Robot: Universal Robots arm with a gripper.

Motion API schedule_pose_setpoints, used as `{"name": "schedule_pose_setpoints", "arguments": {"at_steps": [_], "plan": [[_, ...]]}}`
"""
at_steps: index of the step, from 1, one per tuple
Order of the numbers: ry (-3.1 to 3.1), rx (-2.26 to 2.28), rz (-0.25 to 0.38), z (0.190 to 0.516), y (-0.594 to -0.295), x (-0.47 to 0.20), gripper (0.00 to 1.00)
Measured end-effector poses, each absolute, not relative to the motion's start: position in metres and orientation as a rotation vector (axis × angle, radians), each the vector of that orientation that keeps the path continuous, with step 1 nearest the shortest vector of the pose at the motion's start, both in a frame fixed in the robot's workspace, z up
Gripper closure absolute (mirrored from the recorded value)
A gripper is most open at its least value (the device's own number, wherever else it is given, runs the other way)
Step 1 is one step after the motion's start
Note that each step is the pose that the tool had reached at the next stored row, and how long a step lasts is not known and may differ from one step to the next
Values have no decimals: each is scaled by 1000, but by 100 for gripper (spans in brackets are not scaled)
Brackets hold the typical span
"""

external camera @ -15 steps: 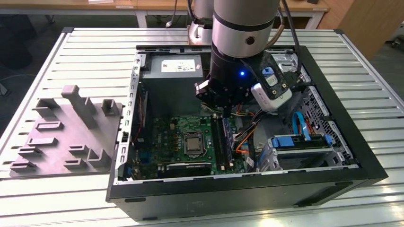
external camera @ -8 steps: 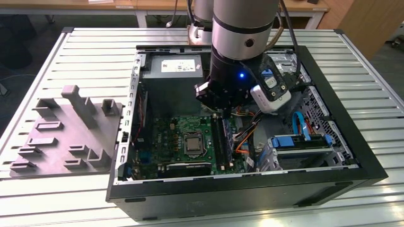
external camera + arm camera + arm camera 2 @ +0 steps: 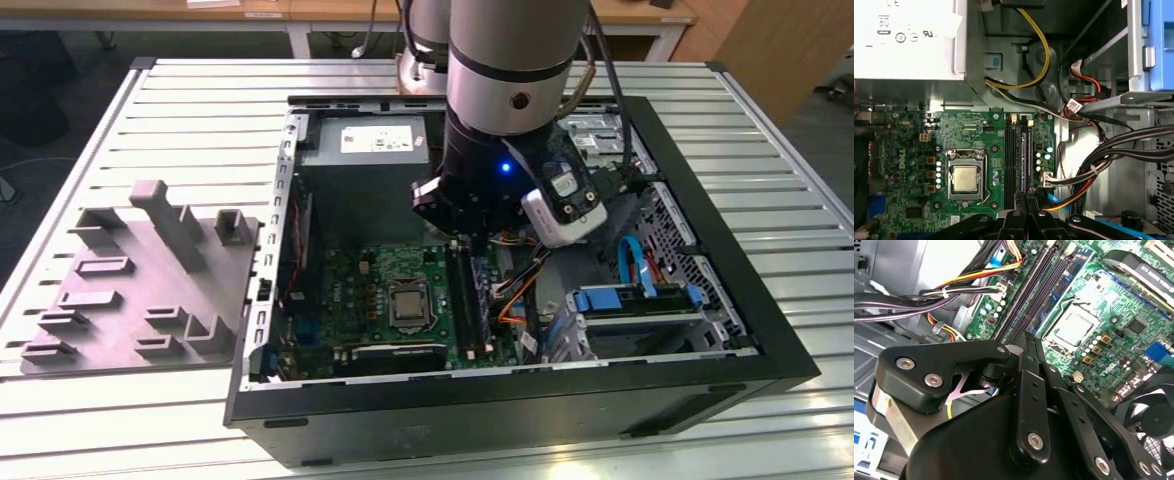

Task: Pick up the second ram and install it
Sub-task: 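Insert the second ram into the second slot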

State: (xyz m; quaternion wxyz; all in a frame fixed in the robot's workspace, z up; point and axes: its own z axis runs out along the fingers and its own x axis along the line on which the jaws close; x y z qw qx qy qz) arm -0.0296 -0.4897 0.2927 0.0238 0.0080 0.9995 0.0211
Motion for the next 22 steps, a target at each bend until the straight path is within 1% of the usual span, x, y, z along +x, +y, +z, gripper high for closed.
{"name": "schedule_pose_setpoints", "arguments": {"at_steps": [22], "plan": [[3090,22,68,270,-486,-35,88]]}}
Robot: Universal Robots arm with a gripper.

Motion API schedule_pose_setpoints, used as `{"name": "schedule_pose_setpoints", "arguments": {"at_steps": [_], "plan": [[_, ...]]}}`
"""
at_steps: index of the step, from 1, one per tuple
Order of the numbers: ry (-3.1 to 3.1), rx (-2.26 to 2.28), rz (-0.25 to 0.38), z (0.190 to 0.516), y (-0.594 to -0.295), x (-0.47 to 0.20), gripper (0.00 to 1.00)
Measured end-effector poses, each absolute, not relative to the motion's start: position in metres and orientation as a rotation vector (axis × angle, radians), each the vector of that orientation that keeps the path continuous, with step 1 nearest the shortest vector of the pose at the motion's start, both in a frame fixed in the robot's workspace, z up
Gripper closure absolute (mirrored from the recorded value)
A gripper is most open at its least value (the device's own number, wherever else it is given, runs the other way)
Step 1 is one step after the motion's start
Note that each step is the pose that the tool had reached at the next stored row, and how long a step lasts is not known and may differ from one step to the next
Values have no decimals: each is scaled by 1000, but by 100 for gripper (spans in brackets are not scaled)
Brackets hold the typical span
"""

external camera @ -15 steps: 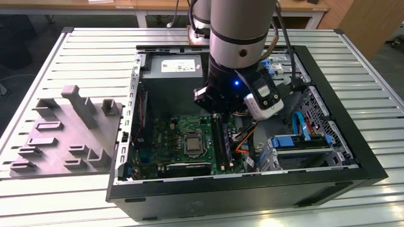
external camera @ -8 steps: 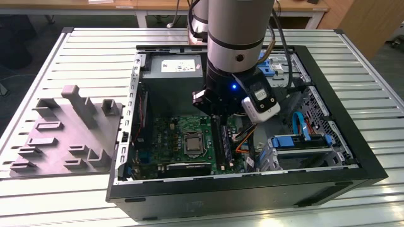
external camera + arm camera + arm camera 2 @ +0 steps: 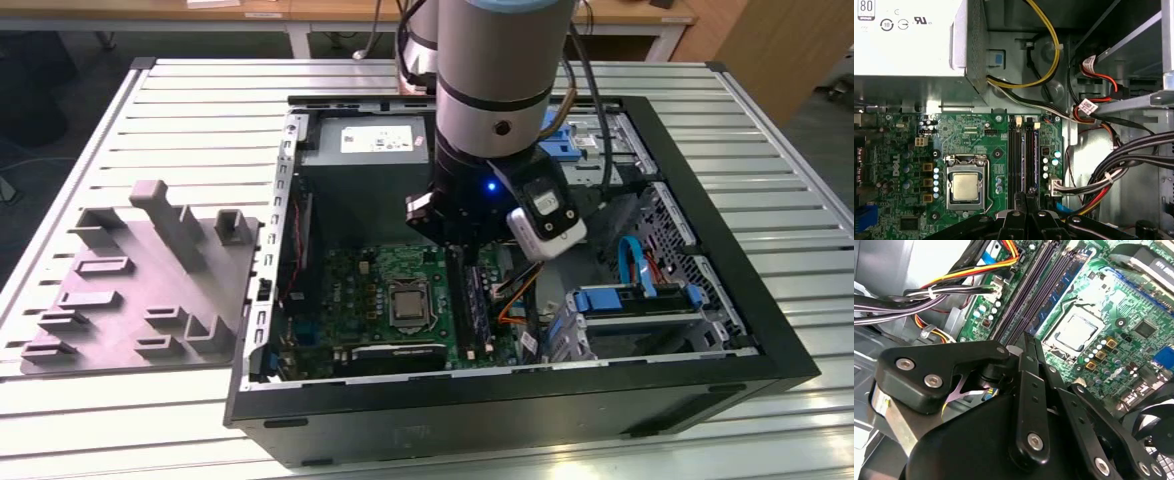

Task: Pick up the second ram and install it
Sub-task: 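Insert the second ram into the second slot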

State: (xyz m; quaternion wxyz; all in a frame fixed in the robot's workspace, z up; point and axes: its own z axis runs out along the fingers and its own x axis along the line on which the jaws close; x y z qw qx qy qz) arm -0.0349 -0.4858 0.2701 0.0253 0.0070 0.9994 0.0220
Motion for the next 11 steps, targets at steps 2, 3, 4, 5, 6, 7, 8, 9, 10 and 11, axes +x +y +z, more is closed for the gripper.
{"name": "schedule_pose_setpoints", "arguments": {"at_steps": [2,3,4,5,6,7,8,9,10,11], "plan": [[3090,13,68,269,-485,-35,88],[3090,7,68,268,-485,-35,88],[3090,0,68,267,-485,-35,88],[3091,-6,68,266,-485,-35,88],[3091,-10,69,265,-485,-35,88],[3091,-14,69,265,-485,-35,88],[3091,-16,69,264,-485,-35,88],[3091,-17,70,263,-485,-35,88],[3091,-18,71,261,-485,-35,88],[3091,-18,72,260,-485,-35,88]]}}
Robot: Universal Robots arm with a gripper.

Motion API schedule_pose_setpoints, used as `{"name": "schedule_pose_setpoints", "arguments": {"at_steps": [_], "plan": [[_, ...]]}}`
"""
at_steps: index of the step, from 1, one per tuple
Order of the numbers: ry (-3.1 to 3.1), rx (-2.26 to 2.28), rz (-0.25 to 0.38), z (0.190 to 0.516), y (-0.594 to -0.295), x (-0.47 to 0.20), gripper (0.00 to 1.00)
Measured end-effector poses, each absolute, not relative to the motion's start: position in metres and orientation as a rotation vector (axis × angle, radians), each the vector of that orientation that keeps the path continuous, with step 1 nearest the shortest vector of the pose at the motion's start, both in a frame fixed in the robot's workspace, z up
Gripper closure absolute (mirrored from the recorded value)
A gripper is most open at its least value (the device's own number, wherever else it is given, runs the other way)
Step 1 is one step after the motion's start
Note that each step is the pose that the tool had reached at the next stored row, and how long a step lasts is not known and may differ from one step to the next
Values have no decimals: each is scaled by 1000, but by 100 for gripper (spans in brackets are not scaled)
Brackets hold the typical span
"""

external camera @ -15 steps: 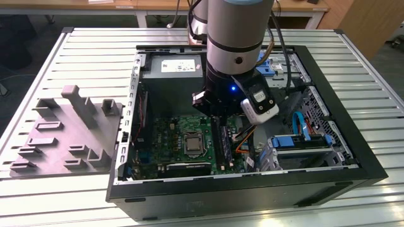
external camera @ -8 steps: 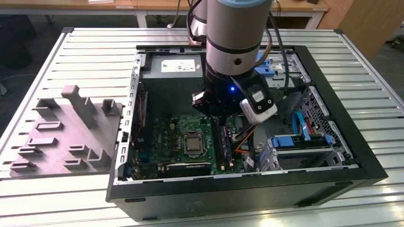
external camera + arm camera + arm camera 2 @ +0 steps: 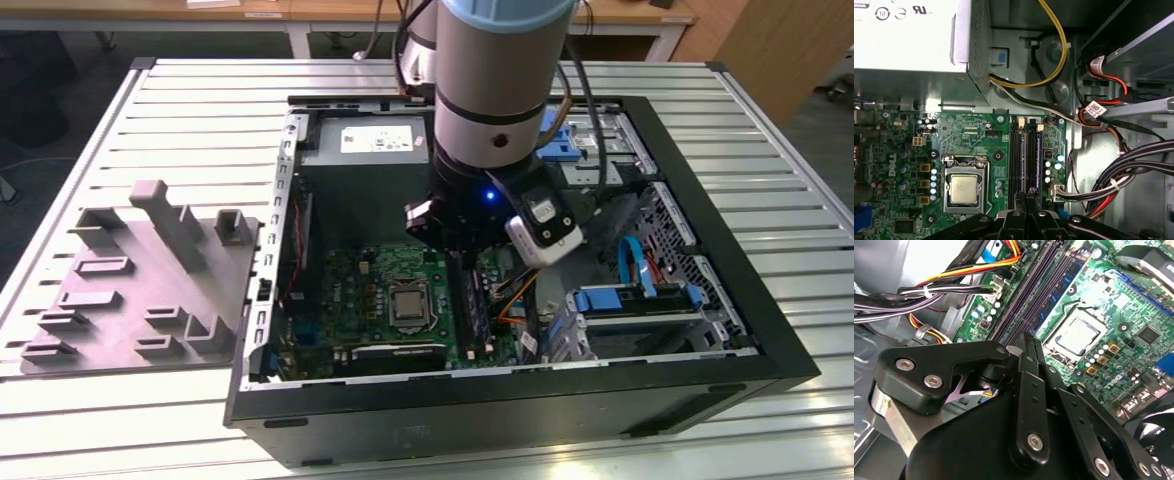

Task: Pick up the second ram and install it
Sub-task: 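Insert the second ram into the second slot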

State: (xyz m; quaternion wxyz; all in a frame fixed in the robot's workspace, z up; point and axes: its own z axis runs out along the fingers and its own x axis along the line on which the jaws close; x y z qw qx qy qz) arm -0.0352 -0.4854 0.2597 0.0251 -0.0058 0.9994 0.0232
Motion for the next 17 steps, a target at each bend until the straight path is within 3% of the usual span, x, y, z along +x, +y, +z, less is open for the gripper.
{"name": "schedule_pose_setpoints", "arguments": {"at_steps": [17], "plan": [[3091,-18,72,244,-485,-36,88]]}}
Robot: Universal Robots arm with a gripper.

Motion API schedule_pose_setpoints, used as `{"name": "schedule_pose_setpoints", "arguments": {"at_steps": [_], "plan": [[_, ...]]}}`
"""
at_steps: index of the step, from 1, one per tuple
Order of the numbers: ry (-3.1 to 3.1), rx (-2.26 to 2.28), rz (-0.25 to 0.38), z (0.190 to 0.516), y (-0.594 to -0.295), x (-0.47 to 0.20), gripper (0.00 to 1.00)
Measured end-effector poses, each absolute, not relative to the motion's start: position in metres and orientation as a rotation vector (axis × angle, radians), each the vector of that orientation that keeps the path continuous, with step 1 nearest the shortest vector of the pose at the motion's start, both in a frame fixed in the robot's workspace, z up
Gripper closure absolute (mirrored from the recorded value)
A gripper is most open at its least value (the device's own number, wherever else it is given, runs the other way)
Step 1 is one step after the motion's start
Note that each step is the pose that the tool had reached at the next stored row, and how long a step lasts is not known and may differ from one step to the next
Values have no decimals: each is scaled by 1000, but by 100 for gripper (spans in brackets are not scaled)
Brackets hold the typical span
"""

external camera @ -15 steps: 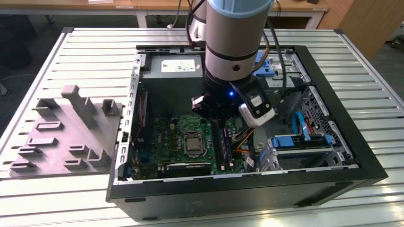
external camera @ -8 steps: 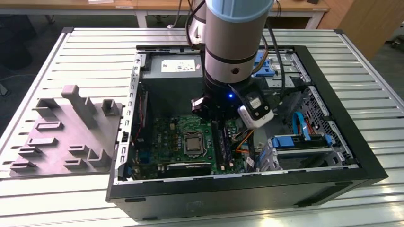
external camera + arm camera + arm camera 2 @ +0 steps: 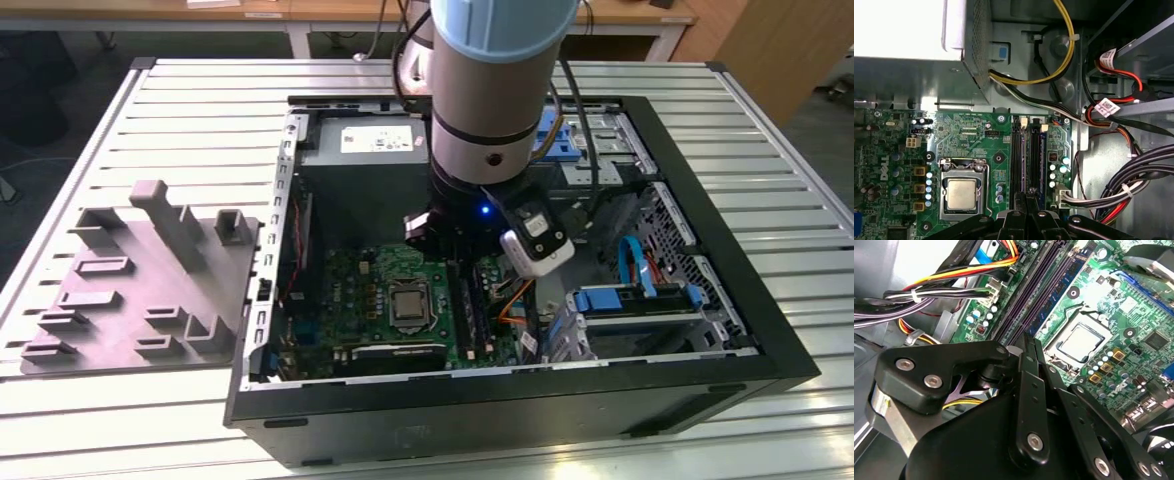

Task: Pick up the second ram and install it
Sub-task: 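Insert the second ram into the second slot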

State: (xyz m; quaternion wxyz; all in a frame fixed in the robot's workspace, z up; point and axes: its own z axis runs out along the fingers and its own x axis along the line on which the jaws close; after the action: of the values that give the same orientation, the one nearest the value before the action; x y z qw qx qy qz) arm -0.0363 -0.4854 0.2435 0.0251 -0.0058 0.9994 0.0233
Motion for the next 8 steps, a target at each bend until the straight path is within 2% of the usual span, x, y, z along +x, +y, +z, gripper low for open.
{"name": "schedule_pose_setpoints", "arguments": {"at_steps": [8], "plan": [[3091,-18,72,238,-485,-36,88]]}}
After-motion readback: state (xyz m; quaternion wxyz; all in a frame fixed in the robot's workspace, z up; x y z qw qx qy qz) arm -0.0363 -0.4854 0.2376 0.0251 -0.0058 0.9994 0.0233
